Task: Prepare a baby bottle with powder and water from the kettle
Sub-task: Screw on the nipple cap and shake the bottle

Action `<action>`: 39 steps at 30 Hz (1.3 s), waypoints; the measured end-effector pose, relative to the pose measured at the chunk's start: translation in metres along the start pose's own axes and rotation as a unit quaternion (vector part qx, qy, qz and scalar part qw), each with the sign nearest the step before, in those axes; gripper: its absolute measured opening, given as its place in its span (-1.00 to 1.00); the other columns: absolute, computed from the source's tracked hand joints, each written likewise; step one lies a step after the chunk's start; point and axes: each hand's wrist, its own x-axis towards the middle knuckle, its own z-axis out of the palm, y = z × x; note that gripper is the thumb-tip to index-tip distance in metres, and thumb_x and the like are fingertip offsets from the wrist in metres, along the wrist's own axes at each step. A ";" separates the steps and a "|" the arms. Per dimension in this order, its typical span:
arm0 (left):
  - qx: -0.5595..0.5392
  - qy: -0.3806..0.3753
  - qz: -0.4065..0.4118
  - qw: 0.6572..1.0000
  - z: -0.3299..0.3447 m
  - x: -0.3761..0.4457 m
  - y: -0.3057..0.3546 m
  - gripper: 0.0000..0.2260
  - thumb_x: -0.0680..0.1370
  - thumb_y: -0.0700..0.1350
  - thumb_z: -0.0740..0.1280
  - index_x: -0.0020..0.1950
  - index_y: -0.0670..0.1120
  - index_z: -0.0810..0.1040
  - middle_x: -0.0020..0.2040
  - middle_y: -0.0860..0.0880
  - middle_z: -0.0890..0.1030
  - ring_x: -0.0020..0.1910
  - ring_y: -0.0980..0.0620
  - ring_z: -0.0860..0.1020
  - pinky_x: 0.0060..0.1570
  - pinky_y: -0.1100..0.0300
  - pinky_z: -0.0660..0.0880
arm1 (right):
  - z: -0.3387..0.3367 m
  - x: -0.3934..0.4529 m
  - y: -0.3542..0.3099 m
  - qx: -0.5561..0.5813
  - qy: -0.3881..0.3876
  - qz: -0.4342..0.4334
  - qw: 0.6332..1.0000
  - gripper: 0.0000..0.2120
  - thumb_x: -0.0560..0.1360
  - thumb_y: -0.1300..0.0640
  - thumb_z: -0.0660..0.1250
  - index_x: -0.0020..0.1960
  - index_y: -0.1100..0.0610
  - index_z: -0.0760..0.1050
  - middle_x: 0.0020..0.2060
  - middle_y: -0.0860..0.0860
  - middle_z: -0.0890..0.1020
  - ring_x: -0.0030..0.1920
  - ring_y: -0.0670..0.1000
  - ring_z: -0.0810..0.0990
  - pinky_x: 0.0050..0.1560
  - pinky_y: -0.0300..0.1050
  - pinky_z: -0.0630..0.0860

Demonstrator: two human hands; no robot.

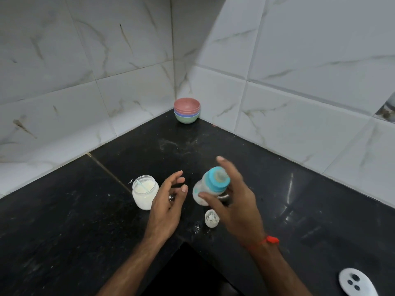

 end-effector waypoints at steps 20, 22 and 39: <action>-0.001 -0.003 -0.011 1.000 0.002 -0.003 -0.002 -0.68 0.65 -0.09 0.33 0.40 0.13 0.50 0.24 0.12 0.62 0.08 0.25 0.61 0.12 0.24 0.53 | -0.001 0.007 -0.006 -0.026 -0.076 0.055 0.995 -0.11 0.45 0.17 0.58 0.46 -0.48 0.18 0.25 -0.19 0.57 0.21 -0.10 0.61 0.23 0.03 0.61; 0.000 -0.001 -0.005 1.000 0.001 -0.002 -0.002 -0.68 0.66 -0.07 0.32 0.41 0.12 0.50 0.24 0.12 0.63 0.10 0.21 0.62 0.16 0.22 0.54 | -0.002 0.005 -0.004 0.007 -0.061 0.087 0.994 -0.14 0.44 0.17 0.59 0.46 -0.44 0.23 0.28 -0.15 0.58 0.18 -0.04 0.65 0.19 -0.05 0.65; -0.018 -0.010 -0.009 1.000 0.001 0.005 -0.009 -0.60 0.53 0.22 0.30 0.37 0.25 0.50 0.24 0.12 0.62 0.13 0.05 0.64 0.21 -0.08 0.60 | -0.015 0.005 -0.013 0.181 -0.177 0.097 0.963 -0.11 0.39 0.28 0.62 0.46 -0.36 0.28 0.20 -0.14 0.62 0.19 0.01 0.69 0.19 -0.01 0.66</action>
